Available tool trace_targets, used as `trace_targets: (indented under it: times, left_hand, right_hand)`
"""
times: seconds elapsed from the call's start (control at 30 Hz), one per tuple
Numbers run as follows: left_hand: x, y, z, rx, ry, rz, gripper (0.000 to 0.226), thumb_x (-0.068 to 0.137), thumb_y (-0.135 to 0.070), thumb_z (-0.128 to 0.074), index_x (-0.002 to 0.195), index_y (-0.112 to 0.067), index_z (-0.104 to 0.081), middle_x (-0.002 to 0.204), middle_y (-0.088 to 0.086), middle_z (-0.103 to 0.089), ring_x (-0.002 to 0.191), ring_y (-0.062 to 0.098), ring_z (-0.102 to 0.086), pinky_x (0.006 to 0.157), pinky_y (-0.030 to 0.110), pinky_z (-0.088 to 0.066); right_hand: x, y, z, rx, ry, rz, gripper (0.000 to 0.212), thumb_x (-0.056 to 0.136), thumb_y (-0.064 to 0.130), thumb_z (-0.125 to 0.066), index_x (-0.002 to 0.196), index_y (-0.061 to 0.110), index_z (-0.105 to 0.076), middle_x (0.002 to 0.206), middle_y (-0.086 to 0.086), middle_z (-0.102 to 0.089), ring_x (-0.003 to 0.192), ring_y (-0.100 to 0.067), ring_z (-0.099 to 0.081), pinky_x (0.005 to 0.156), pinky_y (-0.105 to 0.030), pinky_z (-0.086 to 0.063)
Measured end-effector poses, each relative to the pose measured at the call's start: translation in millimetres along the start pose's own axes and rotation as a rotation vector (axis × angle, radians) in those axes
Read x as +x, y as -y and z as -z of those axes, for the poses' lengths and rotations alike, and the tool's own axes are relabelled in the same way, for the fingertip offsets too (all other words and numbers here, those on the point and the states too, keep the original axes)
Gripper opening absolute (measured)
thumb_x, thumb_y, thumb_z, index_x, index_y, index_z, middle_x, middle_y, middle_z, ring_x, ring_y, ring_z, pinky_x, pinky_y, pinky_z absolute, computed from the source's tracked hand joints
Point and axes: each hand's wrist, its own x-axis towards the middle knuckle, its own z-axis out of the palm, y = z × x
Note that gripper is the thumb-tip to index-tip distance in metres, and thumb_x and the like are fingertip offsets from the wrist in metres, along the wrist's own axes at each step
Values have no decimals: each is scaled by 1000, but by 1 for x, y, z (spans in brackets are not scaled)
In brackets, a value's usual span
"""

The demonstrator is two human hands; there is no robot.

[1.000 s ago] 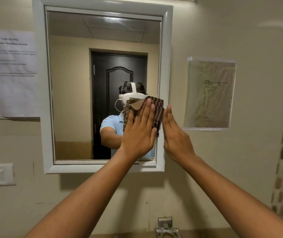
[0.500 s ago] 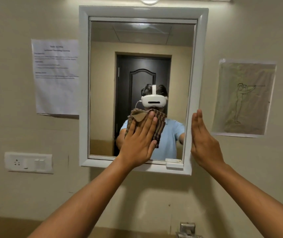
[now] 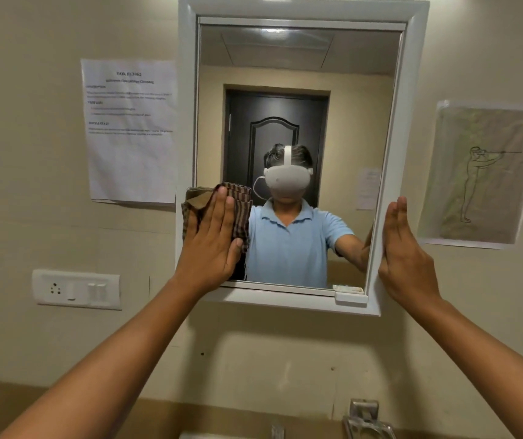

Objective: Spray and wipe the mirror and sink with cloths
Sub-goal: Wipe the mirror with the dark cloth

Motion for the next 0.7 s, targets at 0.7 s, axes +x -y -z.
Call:
trace_targets:
  times: [0.7]
  left_hand:
    - [0, -130, -27, -140, 17, -71, 81, 97, -38, -41, 157, -7, 3, 165, 12, 11, 153, 22, 11, 123, 49, 3]
  right_hand:
    - [-5, 1, 4, -57, 78, -4, 103, 85, 2, -64, 155, 15, 10, 163, -3, 13, 85, -25, -62, 44, -12, -19]
